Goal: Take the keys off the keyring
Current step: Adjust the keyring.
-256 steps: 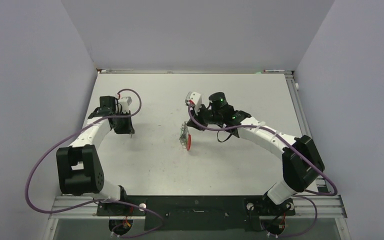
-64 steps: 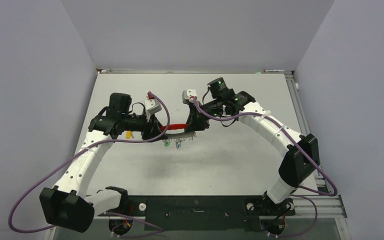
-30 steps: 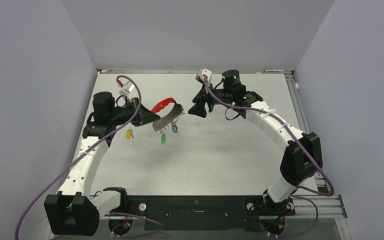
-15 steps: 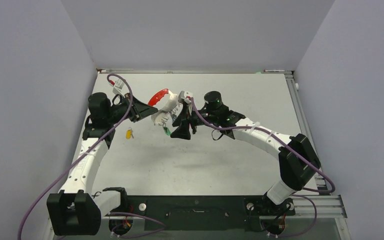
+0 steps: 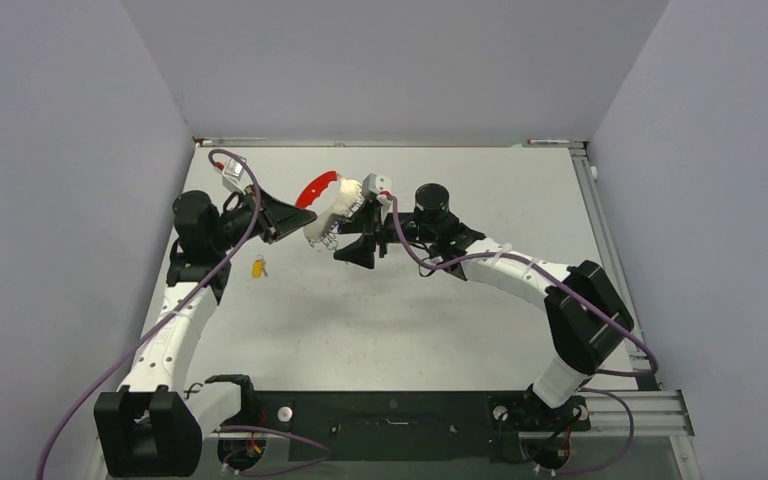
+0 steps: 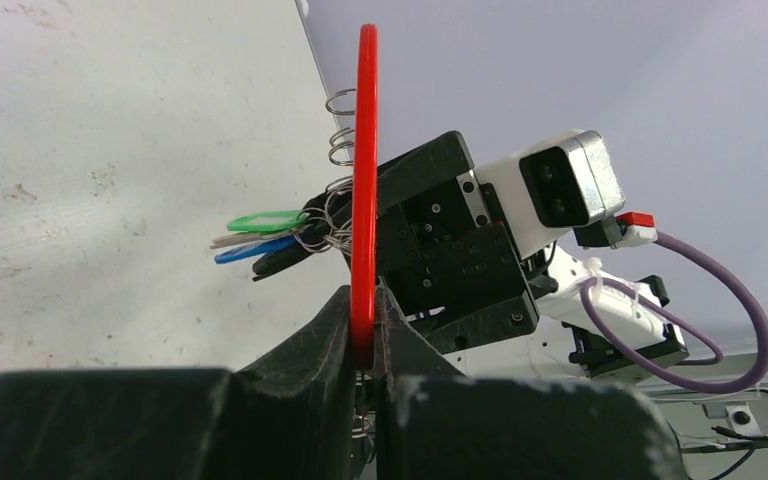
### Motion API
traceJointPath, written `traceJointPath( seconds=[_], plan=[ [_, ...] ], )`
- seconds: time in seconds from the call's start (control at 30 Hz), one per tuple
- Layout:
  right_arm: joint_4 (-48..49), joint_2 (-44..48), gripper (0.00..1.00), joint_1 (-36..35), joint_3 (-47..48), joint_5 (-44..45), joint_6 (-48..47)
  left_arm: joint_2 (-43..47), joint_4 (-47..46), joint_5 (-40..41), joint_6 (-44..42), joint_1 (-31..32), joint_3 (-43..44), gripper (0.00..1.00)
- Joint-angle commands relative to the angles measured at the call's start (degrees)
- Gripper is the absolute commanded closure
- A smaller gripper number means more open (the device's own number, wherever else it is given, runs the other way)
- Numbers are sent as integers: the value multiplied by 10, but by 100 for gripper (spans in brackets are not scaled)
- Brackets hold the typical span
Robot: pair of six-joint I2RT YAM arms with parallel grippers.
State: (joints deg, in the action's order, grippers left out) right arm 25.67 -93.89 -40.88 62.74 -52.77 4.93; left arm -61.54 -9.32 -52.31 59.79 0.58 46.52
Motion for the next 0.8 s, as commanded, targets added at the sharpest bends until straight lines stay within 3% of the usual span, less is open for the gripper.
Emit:
traceJointPath(
  seconds=[0.0,0.2,0.53,0.77],
  plan=[
    [117,-20,38,-5,-8,-19,31,17,-63,-11,34,-3,-1,100],
    [205,-47,42,-10,-11,-33,91,23,-71,-9,43,-3,-10,100],
    [265,-67,44,-23,-24,-35,121,24,-90,-4,58,-3,-18,100],
    [259,-60,61,-26,-41,-20,107,23,-93,4,59,-2,-19,100]
  ],
)
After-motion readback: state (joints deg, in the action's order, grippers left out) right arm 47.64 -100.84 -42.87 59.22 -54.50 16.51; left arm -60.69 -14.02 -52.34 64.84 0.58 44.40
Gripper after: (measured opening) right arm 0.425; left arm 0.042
